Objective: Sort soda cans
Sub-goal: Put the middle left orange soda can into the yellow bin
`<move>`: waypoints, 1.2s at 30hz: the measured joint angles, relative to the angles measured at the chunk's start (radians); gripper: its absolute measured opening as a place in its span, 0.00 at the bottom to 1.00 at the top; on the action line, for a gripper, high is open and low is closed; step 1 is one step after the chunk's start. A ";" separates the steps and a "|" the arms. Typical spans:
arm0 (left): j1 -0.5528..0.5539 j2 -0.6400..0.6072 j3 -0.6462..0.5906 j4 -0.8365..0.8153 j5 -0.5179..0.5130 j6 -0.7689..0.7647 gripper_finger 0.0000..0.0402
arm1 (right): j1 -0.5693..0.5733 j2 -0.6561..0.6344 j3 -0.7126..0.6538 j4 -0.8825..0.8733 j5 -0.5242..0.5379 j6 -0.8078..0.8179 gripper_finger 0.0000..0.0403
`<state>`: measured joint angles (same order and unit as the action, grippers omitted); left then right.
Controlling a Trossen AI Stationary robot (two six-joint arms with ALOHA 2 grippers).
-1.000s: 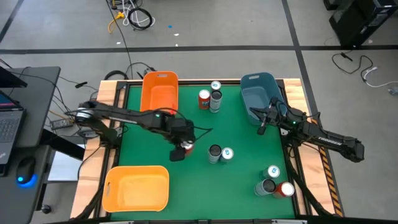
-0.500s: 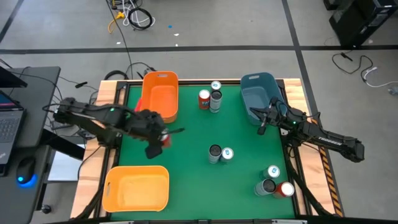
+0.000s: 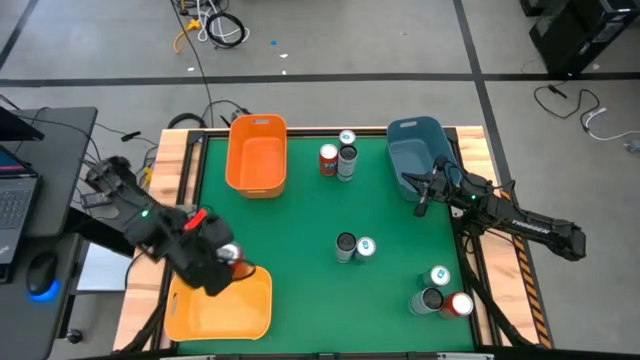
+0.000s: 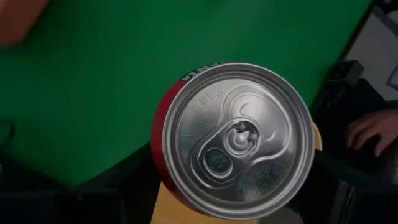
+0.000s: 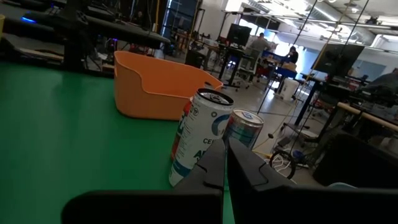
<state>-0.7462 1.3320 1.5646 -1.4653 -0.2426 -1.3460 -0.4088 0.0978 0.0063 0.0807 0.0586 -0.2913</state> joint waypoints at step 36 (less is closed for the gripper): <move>-0.428 0.507 -0.010 -0.054 0.072 -1.018 0.73 | 0.000 0.000 0.000 0.000 0.000 0.000 0.02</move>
<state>-1.1740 1.8388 1.5549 -1.5196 -0.1707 -2.3636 -0.4091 0.0978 0.0063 0.0803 0.0586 -0.2913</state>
